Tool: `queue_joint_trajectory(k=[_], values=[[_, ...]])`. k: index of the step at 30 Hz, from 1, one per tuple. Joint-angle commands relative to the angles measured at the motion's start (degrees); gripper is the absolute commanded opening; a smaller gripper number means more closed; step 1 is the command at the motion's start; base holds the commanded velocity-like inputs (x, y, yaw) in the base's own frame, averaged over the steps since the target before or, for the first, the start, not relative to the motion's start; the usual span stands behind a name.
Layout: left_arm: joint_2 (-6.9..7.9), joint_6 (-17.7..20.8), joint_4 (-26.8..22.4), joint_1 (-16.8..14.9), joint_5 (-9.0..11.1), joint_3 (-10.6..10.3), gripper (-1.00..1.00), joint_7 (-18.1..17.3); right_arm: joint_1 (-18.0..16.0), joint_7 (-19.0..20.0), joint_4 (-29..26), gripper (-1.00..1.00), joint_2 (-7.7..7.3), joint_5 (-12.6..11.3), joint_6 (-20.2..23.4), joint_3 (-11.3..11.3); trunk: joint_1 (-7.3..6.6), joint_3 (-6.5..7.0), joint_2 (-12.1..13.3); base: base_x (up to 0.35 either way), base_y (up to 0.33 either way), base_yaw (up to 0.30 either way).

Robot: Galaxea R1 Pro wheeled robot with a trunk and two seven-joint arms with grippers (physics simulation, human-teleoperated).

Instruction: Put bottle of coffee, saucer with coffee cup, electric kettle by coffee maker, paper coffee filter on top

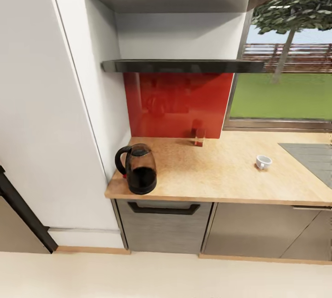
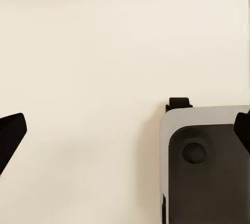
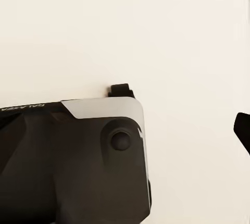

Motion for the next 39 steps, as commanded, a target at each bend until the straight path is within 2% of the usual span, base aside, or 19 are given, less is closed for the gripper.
queue_joint_trajectory(k=[1, 17, 19, 25, 28, 33, 39], values=[[-0.01, -0.17, 0.01, -0.06, 0.58, -0.51, 1.0, 0.16, -0.03, -0.26, -0.11, 1.0, 0.0, -0.52, 0.34, 0.49, 0.03, -0.12, -0.12, 0.0, 0.0, -0.104], [-0.13, -0.31, -0.09, -0.05, 0.38, -0.63, 1.0, 0.15, -0.03, -0.25, -0.11, 1.0, -0.02, -0.3, 0.34, 0.58, 0.03, -0.12, -0.12, 0.0, 0.0, -0.016], [-0.3, -1.04, -0.5, -0.07, 0.34, -0.64, 1.0, 0.15, -0.03, -0.31, -0.11, 1.0, -0.02, -0.32, 0.34, 0.58, 0.03, -0.12, -0.12, 0.0, 0.0, 0.0], [-0.9, -8.2, -2.38, -0.34, -0.08, -0.77, 1.0, 0.3, -0.03, -0.42, -0.09, 1.0, -0.22, -0.42, 0.37, 0.51, 0.03, -0.07, -0.12, 0.0, 0.0, -0.136], [-1.14, -9.76, -6.92, -0.52, -0.36, -0.81, 1.0, 0.5, -0.03, -0.43, -0.11, 1.0, -0.55, -0.43, 0.37, 0.5, 0.03, -0.06, -0.12, 0.0, 0.0, -0.269], [-1.28, -10.21, -20.21, -0.55, -1.54, -0.67, 1.0, 0.53, -0.03, -0.46, -0.11, 1.0, -0.69, -0.43, 0.34, 0.53, 0.03, -0.05, -0.12, 0.0, 0.0, -0.194], [-0.78, -10.51, -32.0, -0.75, -1.25, -0.36, 1.0, 0.3, -0.03, -0.51, -0.09, 1.0, -0.71, -0.43, 0.34, 0.57, 0.03, -0.05, -0.12, 0.0, 0.0, -0.032]])
